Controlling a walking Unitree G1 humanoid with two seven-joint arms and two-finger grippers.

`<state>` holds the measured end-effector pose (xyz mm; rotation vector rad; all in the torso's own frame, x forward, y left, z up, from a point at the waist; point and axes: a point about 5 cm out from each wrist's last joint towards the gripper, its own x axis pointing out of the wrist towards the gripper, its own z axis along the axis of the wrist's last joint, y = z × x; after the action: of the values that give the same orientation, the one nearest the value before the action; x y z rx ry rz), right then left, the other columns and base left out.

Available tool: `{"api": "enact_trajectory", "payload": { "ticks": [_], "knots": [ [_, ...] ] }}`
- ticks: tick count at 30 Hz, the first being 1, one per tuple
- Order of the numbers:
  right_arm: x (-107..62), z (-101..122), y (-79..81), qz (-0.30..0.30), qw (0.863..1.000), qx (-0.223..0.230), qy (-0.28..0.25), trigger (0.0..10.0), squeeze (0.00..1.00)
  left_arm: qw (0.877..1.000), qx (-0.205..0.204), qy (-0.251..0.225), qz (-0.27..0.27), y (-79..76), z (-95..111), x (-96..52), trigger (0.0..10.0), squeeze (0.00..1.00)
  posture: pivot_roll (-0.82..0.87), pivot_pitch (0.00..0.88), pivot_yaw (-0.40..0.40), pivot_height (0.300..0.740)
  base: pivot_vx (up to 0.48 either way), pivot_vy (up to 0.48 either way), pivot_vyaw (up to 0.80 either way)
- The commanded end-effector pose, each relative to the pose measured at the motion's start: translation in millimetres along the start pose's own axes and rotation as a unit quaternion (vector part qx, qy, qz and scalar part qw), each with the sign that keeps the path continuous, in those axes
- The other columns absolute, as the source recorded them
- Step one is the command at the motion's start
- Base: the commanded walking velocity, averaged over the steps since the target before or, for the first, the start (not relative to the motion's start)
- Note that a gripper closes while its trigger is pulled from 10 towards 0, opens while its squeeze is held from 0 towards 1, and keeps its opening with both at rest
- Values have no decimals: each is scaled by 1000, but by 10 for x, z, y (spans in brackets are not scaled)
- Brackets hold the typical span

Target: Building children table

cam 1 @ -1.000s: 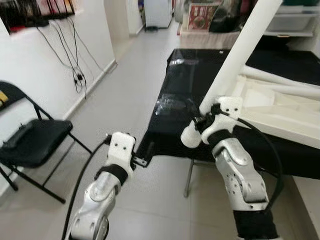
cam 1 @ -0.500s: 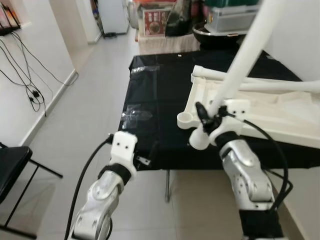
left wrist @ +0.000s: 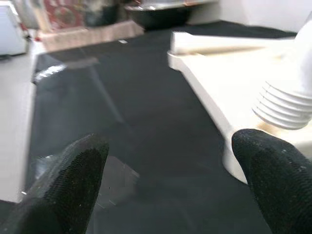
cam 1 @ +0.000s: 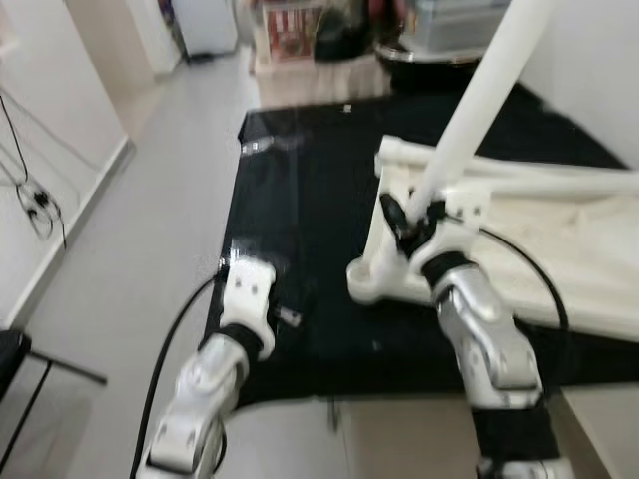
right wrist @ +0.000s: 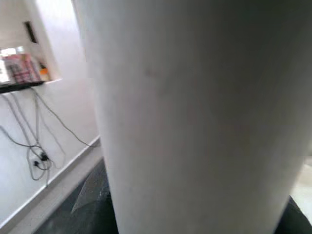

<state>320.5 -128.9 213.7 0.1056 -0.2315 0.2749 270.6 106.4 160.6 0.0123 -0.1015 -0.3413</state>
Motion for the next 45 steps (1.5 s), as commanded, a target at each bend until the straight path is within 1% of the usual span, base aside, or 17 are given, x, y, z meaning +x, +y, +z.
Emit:
{"api": "enact_trajectory", "payload": {
  "ticks": [1, 4, 7, 8, 10, 14, 19, 21, 24, 25, 27, 33, 37, 40, 41, 42, 45],
  "knots": [
    [11, 16, 105, 23, 1000, 2, -6, 10000, 0, 1000, 8, 18, 13, 67, -73, -42, 10000, 0, -73, 63, 5, 740, 326, 0, 0],
    [4, 6, 133, 32, 999, -8, -3, 10000, 0, 999, -2, 34, 24, 80, -123, -44, 10000, 0, -75, 68, 3, 740, 109, 0, 0],
    [3, 4, 138, 33, 999, -9, -3, 10000, 0, 999, -3, 39, 26, 82, -136, -44, 10000, 0, -75, 68, 3, 740, 0, 0, 0],
    [0, 3, 142, 37, 999, -16, -1, 10000, 0, 999, -5, 37, 18, 71, -137, -57, 10000, 0, -76, 71, 2, 740, 0, 0, 0],
    [-5, 6, 145, 51, 998, -28, 1, 10000, 0, 999, 5, 42, -12, 9, -153, -98, 10000, 0, -78, 76, -5, 740, 0, -480, 0],
    [-18, 6, 152, 71, 997, -27, 6, 10000, 0, 999, -14, 43, -16, -7, -151, -141, 10000, 0, -76, 83, -3, 740, 0, -463, 0],
    [-70, -17, 194, 114, 993, -20, 16, 10000, 0, 998, -21, 56, -20, 12, -182, -201, 10000, 0, -71, 87, -4, 740, 0, 0, 0],
    [-103, -37, 196, 137, 990, -16, 24, 10000, 0, 998, -11, 62, -15, 18, -207, -225, 10000, 0, -84, 81, -25, 740, 0, 0, 0],
    [-113, -50, 196, 150, 988, -22, 31, 10000, 0, 998, -1, 67, -1, 41, -230, -246, 10000, 0, -92, 82, -24, 740, 0, 0, 0],
    [-113, -50, 196, 150, 988, -22, 31, 10000, 0, 998, -1, 67, -1, 41, -230, -246, 10000, 0, -92, 82, -24, 740, 0, 0, 0],
    [-115, -48, 205, 157, 987, -21, 32, 10000, 0, 997, -1, 74, 22, 72, -259, -274, 10000, 0, -113, 86, -22, 740, 0, 0, 0],
    [-159, -93, 265, 172, 984, -20, 40, 10000, 0, 996, 15, 83, 33, 106, -274, -279, 10000, 0, -107, 85, -11, 740, 0, 0, 0],
    [-160, -121, 254, 162, 986, -24, 44, 10000, 0, 996, 27, 80, 38, 119, -261, -265, 10000, 0, -108, 85, -8, 740, 0, 0, 0],
    [-173, -221, 137, 107, 992, -29, 61, 10000, 0, 994, 41, 72, 71, 185, -242, -235, 10000, 0, -106, 85, 0, 740, 0, 0, 0],
    [-237, -278, 88, 89, 993, -27, 70, 10000, 0, 993, 47, 71, 87, 225, -243, -243, 10000, 0, -107, 86, 3, 740, 0, 0, 0],
    [-237, -278, 88, 89, 993, -27, 70, 10000, 0, 993, 47, 71, 87, 225, -243, -243, 10000, 0, -107, 86, 3, 740, 0, 0, 0],
    [-442, -373, 19, 58, 995, 0, 86, 10000, 0, 989, 57, 73, 119, 304, -252, -282, 10000, 0, -109, 89, 14, 740, 0, 0, 0]
  ]
}}
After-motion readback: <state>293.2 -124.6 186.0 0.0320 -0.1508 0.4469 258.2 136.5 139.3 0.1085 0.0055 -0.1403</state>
